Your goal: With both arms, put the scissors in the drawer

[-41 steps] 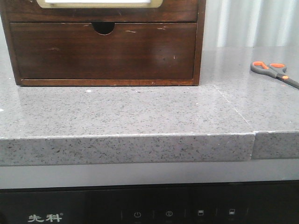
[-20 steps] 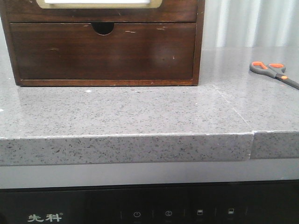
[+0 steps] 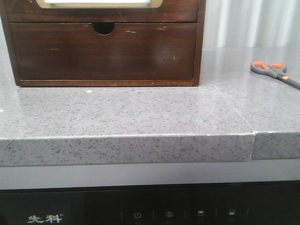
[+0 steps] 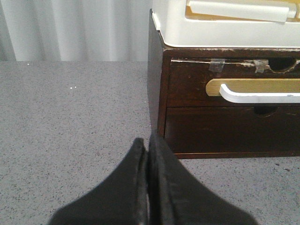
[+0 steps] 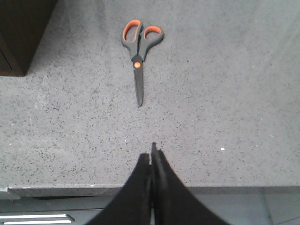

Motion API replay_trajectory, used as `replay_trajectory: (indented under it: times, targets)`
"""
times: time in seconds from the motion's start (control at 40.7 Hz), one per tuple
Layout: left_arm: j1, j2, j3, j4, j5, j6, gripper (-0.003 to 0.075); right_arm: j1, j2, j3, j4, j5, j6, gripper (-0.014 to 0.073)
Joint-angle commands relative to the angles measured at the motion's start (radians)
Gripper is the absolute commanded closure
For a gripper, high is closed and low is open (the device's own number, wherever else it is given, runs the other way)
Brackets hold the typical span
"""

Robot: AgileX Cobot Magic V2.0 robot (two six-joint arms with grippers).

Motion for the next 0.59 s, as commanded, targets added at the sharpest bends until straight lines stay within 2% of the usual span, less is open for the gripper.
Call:
replay_trajectory:
  times: [0.0, 0.196, 0.27, 0.319, 0.368, 0.467, 0.54, 0.565]
  targets:
    - [-0.002, 0.020, -0.031, -0.011, -0.070, -0.001, 0.0741, 0.000, 0.034, -0.032, -0.012, -0.075, -0.008, 0.0662]
    - [-0.002, 0.030, -0.031, -0.037, -0.061, -0.001, 0.0740, 0.000, 0.069, -0.032, -0.025, -0.073, -0.023, 0.0652]
    - [-0.002, 0.030, -0.031, -0.056, -0.049, -0.001, 0.0725, 0.000, 0.069, -0.032, -0.025, -0.072, -0.034, 0.0585]
    - [-0.002, 0.030, -0.031, -0.060, -0.043, -0.001, 0.0683, 0.000, 0.069, -0.032, -0.025, -0.073, -0.038, 0.0517]
    - [-0.002, 0.030, -0.031, -0.062, -0.041, -0.001, 0.0612, 0.000, 0.069, -0.032, -0.025, -0.073, -0.038, 0.0396]
    - [-0.002, 0.030, -0.031, -0.062, -0.048, -0.001, 0.0404, 0.000, 0.069, -0.032, -0.025, -0.079, -0.038, 0.0158]
    - [-0.002, 0.031, -0.031, -0.065, -0.050, -0.001, 0.0235, 0.000, 0.069, -0.032, -0.025, -0.079, -0.038, 0.0043]
    - [-0.002, 0.031, -0.031, -0.070, -0.050, -0.001, 0.0207, 0.000, 0.069, -0.032, -0.025, -0.079, -0.038, 0.0022]
